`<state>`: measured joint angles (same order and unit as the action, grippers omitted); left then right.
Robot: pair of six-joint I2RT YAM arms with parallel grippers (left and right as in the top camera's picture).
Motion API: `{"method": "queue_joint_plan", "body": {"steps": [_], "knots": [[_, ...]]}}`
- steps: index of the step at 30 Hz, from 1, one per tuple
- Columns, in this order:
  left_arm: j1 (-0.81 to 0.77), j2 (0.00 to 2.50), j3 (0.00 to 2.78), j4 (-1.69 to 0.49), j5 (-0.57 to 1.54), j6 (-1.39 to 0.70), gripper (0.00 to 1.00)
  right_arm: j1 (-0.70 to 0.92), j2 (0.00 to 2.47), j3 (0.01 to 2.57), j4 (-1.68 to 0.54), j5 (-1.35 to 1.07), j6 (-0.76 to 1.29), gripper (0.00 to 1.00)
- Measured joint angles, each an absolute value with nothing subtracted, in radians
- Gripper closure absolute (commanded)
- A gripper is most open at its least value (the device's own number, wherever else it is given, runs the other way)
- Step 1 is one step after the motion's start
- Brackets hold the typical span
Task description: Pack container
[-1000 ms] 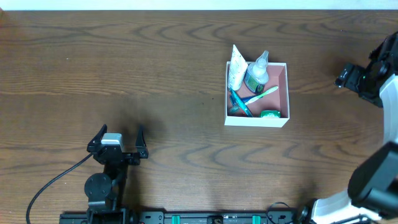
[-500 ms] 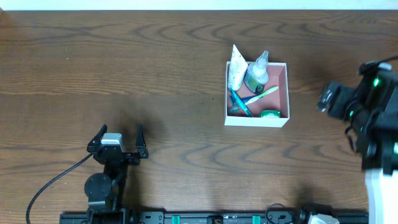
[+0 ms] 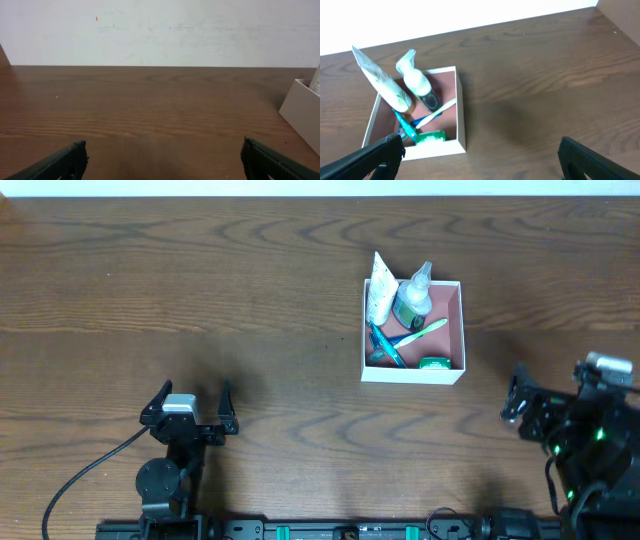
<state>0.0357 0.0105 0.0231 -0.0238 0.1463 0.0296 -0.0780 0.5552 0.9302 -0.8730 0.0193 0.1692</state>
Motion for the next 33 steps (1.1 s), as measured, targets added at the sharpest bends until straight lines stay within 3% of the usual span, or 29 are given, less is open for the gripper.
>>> {"method": "queue_joint_plan", "body": {"steps": [6,13,22,33], "knots": [[0.036,0.01,0.023,-0.024,0.146,0.029,0.02,-0.069,0.428,0.743,-0.812,0.042,0.168,0.01],[0.036,0.01,0.023,-0.024,0.146,0.03,0.02,0.01,0.307,0.471,-0.361,0.059,0.153,0.01],[0.036,0.01,0.023,-0.024,0.146,0.029,0.02,0.044,0.21,0.2,0.056,0.032,0.14,0.01],[0.036,0.01,0.023,-0.024,0.146,0.029,0.02,0.044,0.065,0.072,0.141,0.015,0.14,0.01]]}}
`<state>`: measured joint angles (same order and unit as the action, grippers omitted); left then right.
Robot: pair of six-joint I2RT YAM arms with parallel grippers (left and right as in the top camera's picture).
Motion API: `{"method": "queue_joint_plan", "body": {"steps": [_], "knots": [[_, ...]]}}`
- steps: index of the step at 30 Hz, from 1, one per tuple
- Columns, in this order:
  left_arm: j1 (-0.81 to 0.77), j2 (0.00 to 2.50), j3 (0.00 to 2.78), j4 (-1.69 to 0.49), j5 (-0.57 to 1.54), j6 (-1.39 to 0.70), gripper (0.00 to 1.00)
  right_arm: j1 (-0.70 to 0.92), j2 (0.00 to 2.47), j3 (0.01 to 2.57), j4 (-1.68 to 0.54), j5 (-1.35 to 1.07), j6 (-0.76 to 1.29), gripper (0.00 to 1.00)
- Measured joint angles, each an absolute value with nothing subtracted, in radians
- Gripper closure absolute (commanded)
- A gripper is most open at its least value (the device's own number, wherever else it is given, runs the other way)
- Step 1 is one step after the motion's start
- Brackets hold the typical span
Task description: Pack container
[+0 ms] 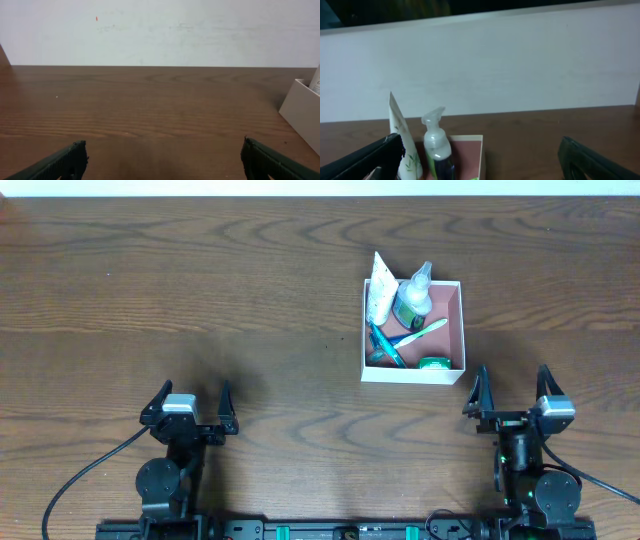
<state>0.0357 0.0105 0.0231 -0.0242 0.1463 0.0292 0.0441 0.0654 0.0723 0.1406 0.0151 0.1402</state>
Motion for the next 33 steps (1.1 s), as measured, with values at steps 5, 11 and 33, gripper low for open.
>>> {"method": "queue_joint_plan", "body": {"steps": [5,11,33], "knots": [[0.036,0.01,0.023,-0.024,0.146,0.029,0.02,0.042,0.029,0.062,0.142,0.007,0.14,0.01],[0.036,0.01,0.023,-0.024,0.146,0.029,0.02,0.008,0.024,0.035,0.142,-0.028,0.14,0.01],[0.036,0.01,0.023,-0.024,0.146,0.029,0.02,-0.02,0.012,0.007,-0.062,-0.083,0.125,0.01]]}}
